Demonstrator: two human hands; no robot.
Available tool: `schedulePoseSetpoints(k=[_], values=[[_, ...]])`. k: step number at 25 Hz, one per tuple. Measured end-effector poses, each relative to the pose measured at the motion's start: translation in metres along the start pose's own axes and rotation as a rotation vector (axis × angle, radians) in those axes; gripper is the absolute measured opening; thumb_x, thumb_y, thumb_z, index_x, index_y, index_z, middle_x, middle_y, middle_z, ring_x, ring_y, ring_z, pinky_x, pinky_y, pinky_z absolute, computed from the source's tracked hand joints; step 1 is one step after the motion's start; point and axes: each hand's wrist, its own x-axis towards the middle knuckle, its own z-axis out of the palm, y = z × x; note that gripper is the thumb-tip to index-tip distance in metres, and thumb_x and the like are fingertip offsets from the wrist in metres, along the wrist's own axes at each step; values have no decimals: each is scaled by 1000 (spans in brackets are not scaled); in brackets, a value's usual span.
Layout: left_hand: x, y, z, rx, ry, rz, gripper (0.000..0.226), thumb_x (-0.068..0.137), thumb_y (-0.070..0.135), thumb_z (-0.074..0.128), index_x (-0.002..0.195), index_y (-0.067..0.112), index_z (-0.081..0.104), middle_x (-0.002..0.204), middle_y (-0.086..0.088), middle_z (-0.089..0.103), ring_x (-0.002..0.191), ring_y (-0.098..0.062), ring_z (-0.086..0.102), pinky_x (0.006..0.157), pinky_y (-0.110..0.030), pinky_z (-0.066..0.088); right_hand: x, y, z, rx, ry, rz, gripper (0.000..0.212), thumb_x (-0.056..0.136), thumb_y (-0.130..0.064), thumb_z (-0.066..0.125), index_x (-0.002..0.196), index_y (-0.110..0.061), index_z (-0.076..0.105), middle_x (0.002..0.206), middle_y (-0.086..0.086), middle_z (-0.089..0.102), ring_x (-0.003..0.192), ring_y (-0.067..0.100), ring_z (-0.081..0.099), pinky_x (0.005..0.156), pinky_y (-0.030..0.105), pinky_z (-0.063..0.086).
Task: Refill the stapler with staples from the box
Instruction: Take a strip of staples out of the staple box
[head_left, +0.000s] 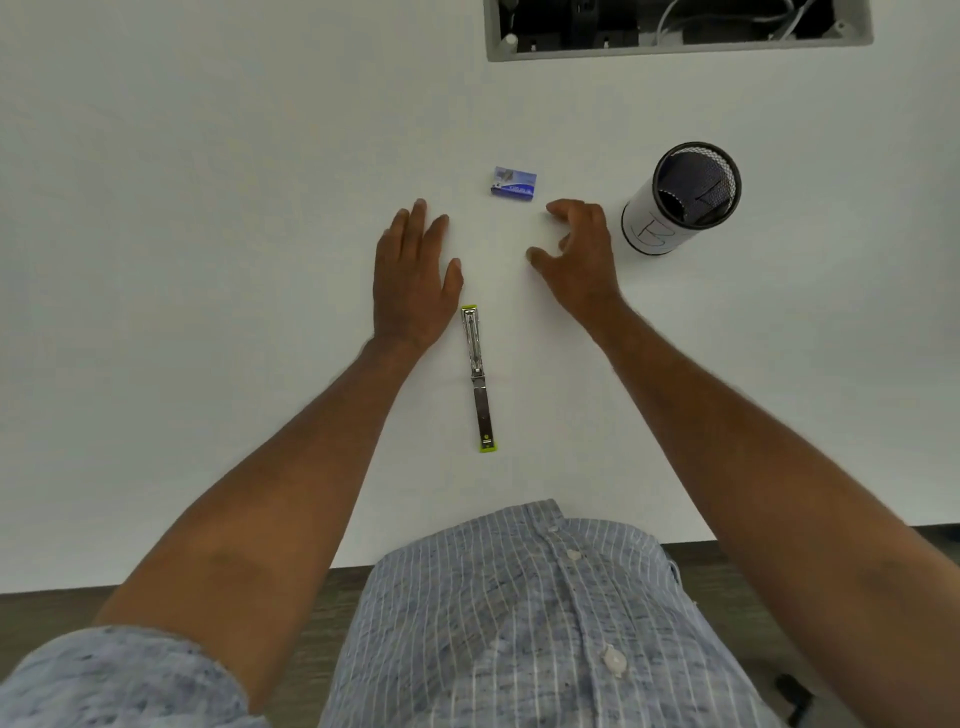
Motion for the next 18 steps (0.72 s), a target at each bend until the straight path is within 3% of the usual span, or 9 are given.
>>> schedulePoseSetpoints(k=[2,3,6,8,18], values=[[-1,1,3,32,12,-13,56,101,35,42,153,15,39,166,-11,25,153,-32,22,124,-45,18,13,-3,5,47,32,4,61,81,-14,77,137,-12,54,133,6,50,95,14,54,83,12,47],[-1,2,4,45,17,-17,56,100,35,41,153,15,39,166,-11,25,153,-31,22,124,-45,19,19,-5,8,52,44,-12,64,81,-14,77,139,-13,52,133,6,50,97,12,52,84,11,46],[0,1,7,67,18,-15,56,100,35,40,153,15,39,166,-11,25,153,-31,22,124,-44,18,33,-11,13,52,46,-49,67,83,-14,76,144,-14,49,136,9,49,106,14,52,102,32,48],[0,0,8,65,34,-13,56,100,35,40,152,15,40,166,-11,26,153,-31,23,124,-44,20,40,-15,16,40,34,-80,65,85,-13,76,144,-11,50,137,11,49,117,21,54,104,38,47],[1,-1,9,42,41,-5,55,99,34,42,151,15,41,165,-11,28,152,-31,25,123,-46,21,46,-17,24,11,103,-83,33,89,-14,69,122,-10,66,127,9,54,111,19,56,95,23,44]])
